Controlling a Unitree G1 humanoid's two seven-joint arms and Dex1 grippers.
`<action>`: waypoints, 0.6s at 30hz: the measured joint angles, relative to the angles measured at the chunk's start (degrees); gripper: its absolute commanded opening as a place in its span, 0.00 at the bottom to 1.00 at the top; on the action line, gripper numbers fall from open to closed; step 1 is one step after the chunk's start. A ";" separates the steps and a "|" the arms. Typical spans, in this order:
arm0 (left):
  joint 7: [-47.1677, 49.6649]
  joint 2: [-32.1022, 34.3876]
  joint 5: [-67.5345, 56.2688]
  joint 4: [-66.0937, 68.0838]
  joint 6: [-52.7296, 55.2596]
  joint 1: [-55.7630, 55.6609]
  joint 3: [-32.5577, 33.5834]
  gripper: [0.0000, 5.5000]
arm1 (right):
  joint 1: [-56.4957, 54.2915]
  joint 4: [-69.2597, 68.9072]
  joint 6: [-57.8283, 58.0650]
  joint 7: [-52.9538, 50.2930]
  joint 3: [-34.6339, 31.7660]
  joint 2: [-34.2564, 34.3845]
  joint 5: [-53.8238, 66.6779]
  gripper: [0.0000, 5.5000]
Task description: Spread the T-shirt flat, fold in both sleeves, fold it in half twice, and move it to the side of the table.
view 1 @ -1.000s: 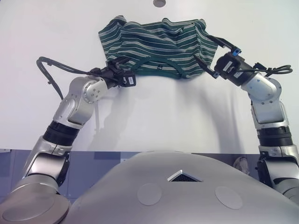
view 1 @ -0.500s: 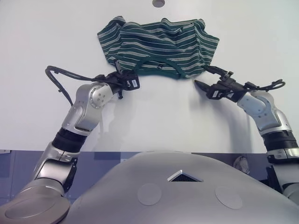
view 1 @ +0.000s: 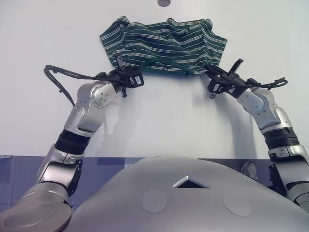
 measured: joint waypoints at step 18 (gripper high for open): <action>-2.31 0.43 -10.46 7.87 -2.68 -26.63 9.24 0.00 | -35.67 1.92 10.55 14.85 -4.75 -2.77 13.85 0.00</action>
